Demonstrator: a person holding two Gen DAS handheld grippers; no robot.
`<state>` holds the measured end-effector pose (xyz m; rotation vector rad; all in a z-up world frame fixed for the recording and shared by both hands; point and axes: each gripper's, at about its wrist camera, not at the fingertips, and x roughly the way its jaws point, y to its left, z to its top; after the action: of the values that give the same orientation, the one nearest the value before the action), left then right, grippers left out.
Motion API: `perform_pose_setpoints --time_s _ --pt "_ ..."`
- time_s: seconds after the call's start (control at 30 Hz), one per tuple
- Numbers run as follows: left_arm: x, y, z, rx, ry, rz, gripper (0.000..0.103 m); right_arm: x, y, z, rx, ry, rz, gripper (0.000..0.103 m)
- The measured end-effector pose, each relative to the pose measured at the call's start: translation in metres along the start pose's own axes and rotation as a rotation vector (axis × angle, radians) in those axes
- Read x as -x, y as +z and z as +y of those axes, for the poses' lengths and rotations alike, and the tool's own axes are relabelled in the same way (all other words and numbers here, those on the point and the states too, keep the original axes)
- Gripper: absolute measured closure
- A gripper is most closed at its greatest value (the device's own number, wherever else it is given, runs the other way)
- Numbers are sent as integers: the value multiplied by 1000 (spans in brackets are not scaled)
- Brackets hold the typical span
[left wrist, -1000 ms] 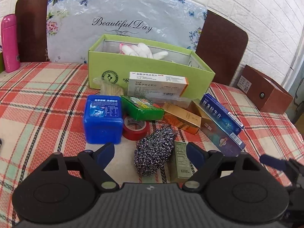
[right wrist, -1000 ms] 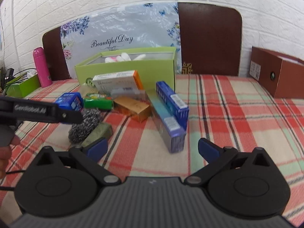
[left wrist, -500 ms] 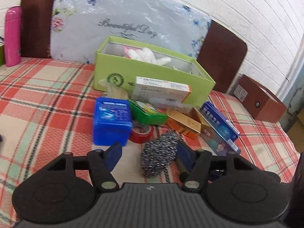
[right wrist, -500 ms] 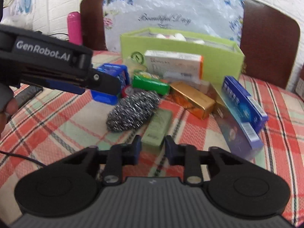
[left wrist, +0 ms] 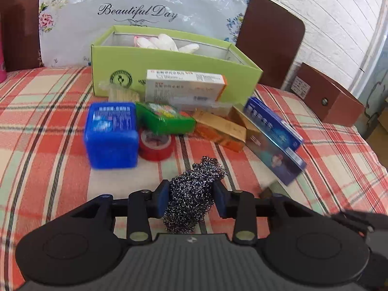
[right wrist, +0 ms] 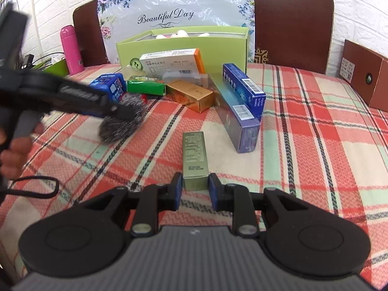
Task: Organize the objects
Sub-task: 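Reach left gripper to the steel-wool scrubber while right gripper reaches the olive box, then grasp the scrubber with left gripper while right gripper grasps the olive box, then carry scrubber and olive box into the lime-green box and open both grippers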
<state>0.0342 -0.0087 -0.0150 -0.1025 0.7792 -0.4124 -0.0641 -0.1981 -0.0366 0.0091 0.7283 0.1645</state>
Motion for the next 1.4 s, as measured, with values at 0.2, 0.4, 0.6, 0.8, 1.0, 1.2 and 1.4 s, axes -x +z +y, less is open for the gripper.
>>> perform_pose_setpoints --time_s 0.2,0.4,0.6,0.8,1.0,1.2,1.4 --pt "7 -15 -10 8 -25 -2 38 -5 3 9 14 -3 -15 70" --pt "-3 -14 -9 -10 -10 30 49 -8 6 9 5 -3 -18 70" --pt "-7 -15 -6 5 -9 31 47 -14 9 12 20 -9 -8 70" --pt "-9 -13 -8 -33 -21 37 62 -19 11 13 24 -23 -5 81" --pt "4 2 -7 -25 -83 8 64 -15 23 11 4 16 -31 81" --pt "28 44 -7 -60 -106 -127 64 -4 62 7 4 48 -150 81" --pt "36 98 4 -41 -98 -227 64 -1 118 6 50 51 -282 81"
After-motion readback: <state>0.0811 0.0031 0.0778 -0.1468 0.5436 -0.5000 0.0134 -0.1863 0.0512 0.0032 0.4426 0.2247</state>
